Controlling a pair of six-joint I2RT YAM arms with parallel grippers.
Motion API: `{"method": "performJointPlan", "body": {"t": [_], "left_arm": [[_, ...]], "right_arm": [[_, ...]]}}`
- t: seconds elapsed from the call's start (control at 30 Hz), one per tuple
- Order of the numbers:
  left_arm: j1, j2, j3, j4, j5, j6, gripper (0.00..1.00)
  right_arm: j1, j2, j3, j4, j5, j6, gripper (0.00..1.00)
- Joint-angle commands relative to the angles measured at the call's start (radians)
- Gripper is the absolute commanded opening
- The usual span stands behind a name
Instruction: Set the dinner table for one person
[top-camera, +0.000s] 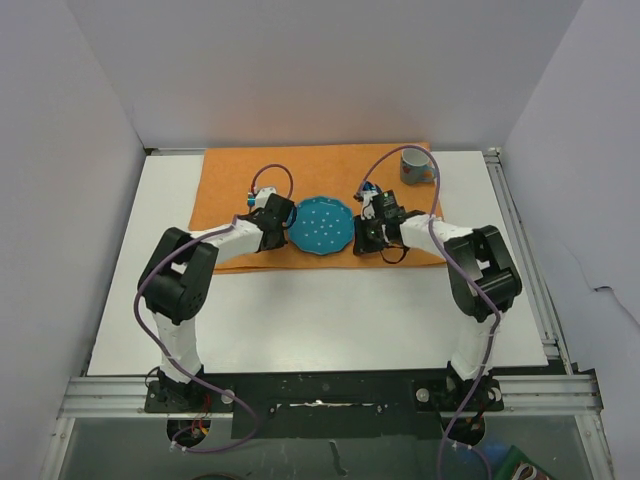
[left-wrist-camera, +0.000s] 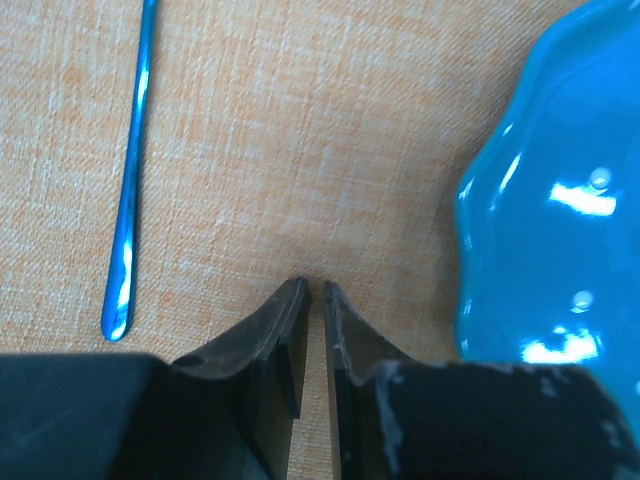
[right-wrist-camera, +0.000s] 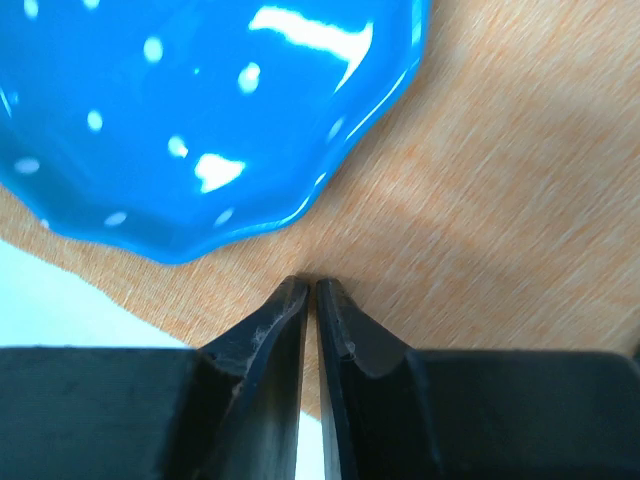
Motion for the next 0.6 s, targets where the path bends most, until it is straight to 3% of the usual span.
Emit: {"method": "performJointPlan", "body": {"t": [0.0, 0.27, 0.57], "left_arm": [[0.002, -0.014, -0.094, 0.004, -0.031, -0.043, 0.13], [-0.003, 0.083, -0.115, 0.006, 0.018, -0.066, 0.10], [-0.087, -0.064, -0.286, -0.010, 0.070, -0.173, 0.10]], "right_arm": [[0.077, -0.068, -0.097, -0.077, 0.044, 0.072, 0.12], [0.116, -0.157, -0.197, -0.116, 0.100, 0.108, 0.12], [0.119, -0.214, -0.237, -0.169, 0.197, 0.115, 0.12]]}}
